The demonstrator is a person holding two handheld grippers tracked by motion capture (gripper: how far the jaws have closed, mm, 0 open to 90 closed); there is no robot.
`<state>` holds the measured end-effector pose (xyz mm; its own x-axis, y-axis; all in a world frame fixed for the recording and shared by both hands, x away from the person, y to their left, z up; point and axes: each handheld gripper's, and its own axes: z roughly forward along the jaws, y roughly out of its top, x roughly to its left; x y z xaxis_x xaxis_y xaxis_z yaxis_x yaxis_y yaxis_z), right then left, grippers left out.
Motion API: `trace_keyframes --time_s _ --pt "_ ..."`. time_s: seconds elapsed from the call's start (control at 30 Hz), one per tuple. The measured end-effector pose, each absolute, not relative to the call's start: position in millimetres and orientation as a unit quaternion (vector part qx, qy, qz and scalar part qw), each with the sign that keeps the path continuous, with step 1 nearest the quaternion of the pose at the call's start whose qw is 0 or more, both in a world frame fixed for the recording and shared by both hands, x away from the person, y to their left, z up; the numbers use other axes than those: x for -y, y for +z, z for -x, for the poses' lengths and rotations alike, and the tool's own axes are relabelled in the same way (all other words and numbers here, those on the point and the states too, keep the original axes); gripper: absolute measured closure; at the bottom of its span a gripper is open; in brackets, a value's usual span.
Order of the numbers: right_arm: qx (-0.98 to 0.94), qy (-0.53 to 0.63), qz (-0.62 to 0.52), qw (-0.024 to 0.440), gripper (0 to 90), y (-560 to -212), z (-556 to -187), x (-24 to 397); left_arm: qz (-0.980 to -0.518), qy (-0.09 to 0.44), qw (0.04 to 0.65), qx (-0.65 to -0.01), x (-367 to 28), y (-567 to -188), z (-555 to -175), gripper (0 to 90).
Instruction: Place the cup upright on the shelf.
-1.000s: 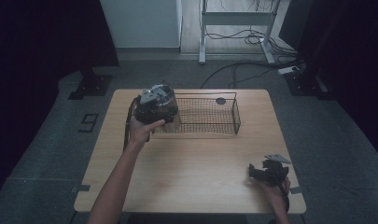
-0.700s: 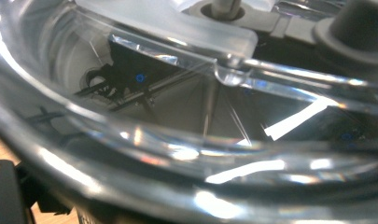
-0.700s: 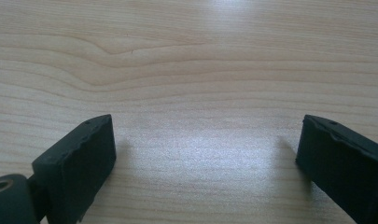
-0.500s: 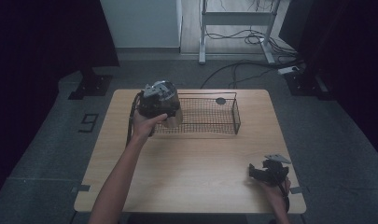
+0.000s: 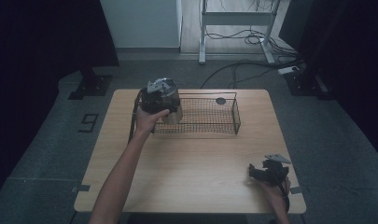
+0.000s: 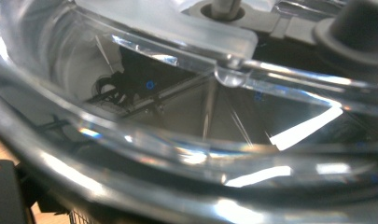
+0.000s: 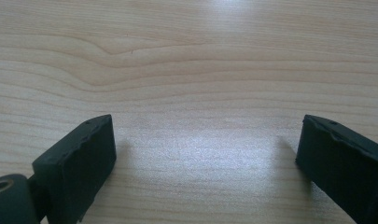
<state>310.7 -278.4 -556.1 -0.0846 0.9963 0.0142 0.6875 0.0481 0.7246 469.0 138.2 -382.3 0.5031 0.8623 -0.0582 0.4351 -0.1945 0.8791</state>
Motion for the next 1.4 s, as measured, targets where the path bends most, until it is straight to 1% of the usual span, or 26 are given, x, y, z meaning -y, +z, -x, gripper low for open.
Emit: trace_keyframes --time_s 0.67,1.2,1.4 --pt "-0.674 0.295 -0.624 0.263 4.7 -556 -311 278 -0.742 0.242 0.444 -0.441 -129 -385 -500 4.1" --pt "-0.674 0.295 -0.624 0.263 4.9 -556 -311 278 -0.744 0.243 0.43 -0.45 -125 -408 -515 4.0" --pt "-0.674 0.295 -0.624 0.263 5.0 -556 -311 278 -0.745 0.243 0.419 -0.459 -121 -422 -520 4.0"
